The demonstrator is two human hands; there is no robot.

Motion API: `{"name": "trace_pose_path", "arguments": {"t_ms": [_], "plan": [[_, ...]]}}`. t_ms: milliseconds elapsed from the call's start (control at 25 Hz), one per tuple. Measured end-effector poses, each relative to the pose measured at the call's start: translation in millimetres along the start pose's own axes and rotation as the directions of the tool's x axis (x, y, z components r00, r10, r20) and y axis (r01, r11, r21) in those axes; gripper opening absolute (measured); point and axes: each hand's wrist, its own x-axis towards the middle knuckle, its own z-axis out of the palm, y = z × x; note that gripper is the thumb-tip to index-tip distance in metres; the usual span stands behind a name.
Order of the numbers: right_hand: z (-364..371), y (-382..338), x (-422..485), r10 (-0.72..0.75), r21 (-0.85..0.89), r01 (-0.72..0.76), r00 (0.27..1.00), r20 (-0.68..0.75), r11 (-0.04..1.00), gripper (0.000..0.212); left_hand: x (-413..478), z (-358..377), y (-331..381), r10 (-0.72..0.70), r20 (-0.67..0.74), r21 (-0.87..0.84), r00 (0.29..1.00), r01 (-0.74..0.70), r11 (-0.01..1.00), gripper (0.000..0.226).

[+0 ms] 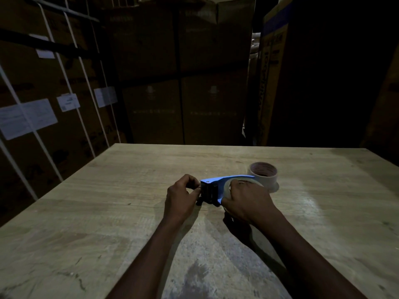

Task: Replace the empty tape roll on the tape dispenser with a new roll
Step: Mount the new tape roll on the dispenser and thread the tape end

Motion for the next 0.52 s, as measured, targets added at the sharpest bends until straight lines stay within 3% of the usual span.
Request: {"name": "trace_pose_path", "arguments": {"t_ms": [520], "plan": [[-5.2, -2.9, -0.8, -0.023, -0.010, 0.023, 1.000, 0.015, 1.000, 0.025, 1.5, 3.6, -1.4, -0.023, -0.042, -0.043, 0.999, 0.021, 0.999, 0.017]]}}
